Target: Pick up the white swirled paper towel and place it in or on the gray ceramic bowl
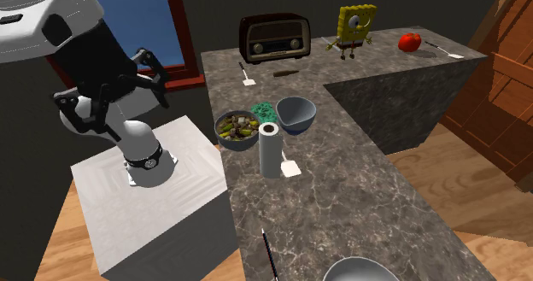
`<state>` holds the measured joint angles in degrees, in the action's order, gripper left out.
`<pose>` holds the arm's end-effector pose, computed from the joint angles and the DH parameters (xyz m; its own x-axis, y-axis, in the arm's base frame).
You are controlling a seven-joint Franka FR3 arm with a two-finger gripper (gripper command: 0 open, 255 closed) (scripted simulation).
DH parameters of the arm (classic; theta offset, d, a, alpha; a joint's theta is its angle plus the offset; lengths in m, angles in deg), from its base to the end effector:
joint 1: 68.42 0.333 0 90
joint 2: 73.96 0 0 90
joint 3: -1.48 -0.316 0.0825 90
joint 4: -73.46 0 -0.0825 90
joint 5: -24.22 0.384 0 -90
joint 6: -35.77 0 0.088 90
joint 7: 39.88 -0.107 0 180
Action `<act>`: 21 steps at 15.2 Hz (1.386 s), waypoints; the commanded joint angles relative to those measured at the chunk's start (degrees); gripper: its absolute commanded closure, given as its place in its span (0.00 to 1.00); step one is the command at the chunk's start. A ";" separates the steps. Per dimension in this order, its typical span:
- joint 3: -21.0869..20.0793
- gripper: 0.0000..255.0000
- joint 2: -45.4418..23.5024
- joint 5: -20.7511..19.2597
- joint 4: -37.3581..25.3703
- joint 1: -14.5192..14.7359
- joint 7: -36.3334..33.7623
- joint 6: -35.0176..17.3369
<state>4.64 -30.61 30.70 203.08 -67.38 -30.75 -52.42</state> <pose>0.3126 -0.0055 0.6235 0.9889 0.1375 0.0565 0.1443 -0.9792 -0.1430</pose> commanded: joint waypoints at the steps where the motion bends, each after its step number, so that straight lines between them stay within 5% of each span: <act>1: 0.00 0.00 0.00 0.00 0.00 0.00 0.00 0.00; 11: -11.31 0.00 1.28 7.37 10.91 4.67 -8.50 -11.88; 21: -24.05 0.00 -5.38 14.36 15.28 9.60 -16.89 -25.88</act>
<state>-18.24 -35.48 44.36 217.52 -58.28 -46.98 -76.58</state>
